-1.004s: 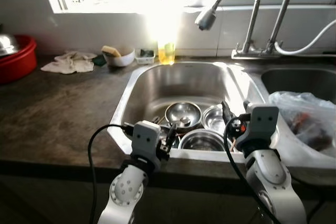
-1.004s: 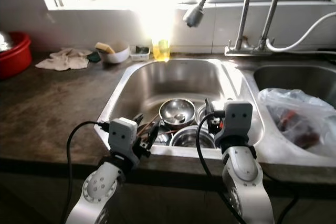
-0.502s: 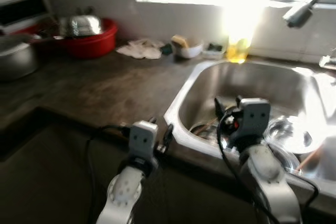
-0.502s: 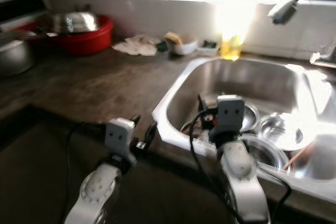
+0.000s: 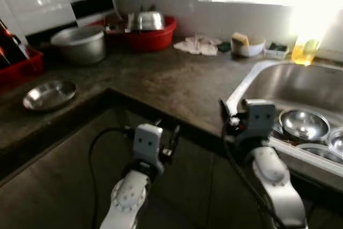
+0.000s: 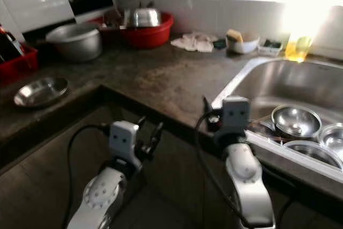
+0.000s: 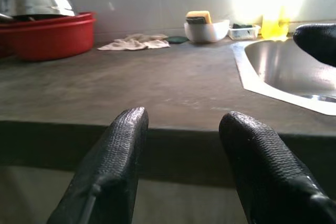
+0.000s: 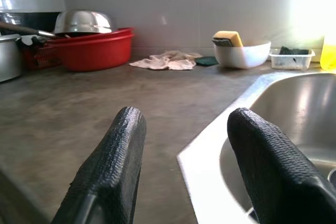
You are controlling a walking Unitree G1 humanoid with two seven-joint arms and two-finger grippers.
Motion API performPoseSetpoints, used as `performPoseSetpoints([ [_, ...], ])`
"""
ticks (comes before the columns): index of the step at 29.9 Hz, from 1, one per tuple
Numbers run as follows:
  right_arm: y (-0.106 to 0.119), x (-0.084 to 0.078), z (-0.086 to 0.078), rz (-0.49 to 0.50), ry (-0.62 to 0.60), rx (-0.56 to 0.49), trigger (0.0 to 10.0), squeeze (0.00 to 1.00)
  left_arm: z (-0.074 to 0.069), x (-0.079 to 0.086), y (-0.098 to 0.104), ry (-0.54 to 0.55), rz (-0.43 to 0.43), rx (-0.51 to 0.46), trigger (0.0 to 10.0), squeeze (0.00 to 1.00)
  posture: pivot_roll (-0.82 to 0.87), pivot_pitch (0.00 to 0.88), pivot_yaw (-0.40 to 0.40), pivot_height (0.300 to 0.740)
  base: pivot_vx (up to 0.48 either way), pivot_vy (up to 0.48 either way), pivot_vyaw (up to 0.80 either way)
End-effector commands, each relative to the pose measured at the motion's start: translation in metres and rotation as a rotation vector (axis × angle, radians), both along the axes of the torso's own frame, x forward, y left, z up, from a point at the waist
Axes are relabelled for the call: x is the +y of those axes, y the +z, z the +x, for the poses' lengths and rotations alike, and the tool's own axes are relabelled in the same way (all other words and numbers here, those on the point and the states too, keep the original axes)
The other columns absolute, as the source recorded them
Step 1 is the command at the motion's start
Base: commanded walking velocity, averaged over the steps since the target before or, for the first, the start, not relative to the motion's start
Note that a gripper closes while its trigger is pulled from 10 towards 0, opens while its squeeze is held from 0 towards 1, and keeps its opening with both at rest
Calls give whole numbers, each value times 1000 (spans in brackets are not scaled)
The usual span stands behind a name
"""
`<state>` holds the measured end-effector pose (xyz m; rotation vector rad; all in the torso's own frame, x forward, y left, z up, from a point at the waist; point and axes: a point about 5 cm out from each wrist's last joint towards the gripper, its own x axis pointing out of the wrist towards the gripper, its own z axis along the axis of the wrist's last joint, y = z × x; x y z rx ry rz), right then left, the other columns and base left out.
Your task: Kitchen organization
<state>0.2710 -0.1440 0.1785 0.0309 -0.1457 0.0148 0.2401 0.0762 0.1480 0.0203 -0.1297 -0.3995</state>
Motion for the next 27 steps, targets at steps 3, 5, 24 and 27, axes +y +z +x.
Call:
performPoseSetpoints([
  [3,4,9,1,20,38,-13,10000,0,1,8,0,27,14,-2,10000,0,66,0,3,740,-242,299,0],
  [5,5,10,1,6,44,-17,10000,0,2,8,-1,29,12,-1,10000,0,66,0,4,740,-244,304,0],
  [24,7,15,1,-16,78,-23,10000,0,1,6,0,31,31,-11,10000,0,66,0,-2,740,-13,16,674],
  [27,6,16,1,-15,80,-22,10000,0,1,6,0,31,38,-16,10000,0,67,0,-3,740,0,-202,800],
])
